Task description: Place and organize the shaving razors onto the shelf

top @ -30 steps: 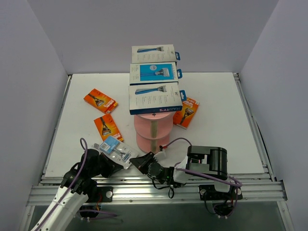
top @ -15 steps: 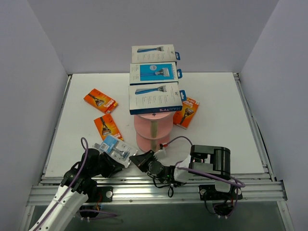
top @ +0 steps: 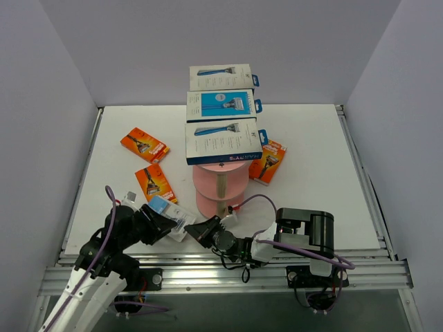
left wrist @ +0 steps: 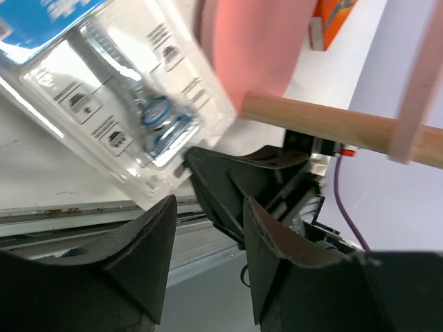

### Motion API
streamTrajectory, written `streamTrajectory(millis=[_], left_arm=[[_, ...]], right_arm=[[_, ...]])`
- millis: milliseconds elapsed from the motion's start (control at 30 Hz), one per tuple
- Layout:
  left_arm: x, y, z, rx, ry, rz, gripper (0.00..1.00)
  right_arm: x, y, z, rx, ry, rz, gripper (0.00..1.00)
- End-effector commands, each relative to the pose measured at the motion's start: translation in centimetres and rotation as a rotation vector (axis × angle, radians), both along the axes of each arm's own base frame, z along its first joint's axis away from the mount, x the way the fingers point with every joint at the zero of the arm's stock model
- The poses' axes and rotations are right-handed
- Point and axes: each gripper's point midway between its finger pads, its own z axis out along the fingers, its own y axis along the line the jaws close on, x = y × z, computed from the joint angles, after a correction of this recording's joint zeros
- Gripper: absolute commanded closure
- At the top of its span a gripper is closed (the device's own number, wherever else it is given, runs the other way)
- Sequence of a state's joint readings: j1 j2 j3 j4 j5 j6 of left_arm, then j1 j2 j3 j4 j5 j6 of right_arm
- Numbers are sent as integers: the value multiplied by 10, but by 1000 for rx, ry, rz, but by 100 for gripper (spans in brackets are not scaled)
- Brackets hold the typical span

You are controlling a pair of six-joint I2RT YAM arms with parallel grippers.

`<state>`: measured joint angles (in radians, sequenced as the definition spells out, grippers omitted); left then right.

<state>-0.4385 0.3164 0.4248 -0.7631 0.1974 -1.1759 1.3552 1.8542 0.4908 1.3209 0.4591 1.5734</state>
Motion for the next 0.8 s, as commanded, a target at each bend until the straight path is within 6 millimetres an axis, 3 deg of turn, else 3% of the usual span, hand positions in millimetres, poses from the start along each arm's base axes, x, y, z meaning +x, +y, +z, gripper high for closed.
streamTrajectory(millis=[0, 167, 300, 433, 500, 567, 600, 633, 700, 733, 767], left_arm=[[7, 7, 30, 46, -92, 6, 47], [10, 17, 49, 109, -148, 13, 36], [12, 28, 60, 171, -174, 37, 20], [22, 42, 82, 265, -229, 64, 9], [30, 47, 83, 328, -216, 66, 7], [37, 51, 92, 385, -232, 60, 3], [42, 50, 88, 414, -207, 51, 1], [46, 51, 88, 437, -210, 42, 5], [56, 49, 90, 464, -205, 34, 6], [59, 49, 91, 471, -208, 31, 6], [65, 47, 95, 469, -222, 35, 6]], right_arm=[[0, 5, 94, 343, -86, 18, 100], [-2, -1, 96, 298, -104, 21, 100], [-7, -5, 106, 277, -121, 51, 100], [-10, -5, 105, 207, -129, 107, 100], [-14, 2, 113, 196, -125, 175, 100], [-16, 4, 99, 95, -111, 203, 100], [-18, 5, 108, 97, -126, 208, 100], [-20, 4, 103, 60, -120, 223, 100], [-22, 2, 115, 53, -142, 236, 100], [-22, -2, 111, 23, -140, 240, 100], [-24, -6, 122, 28, -159, 246, 100]])
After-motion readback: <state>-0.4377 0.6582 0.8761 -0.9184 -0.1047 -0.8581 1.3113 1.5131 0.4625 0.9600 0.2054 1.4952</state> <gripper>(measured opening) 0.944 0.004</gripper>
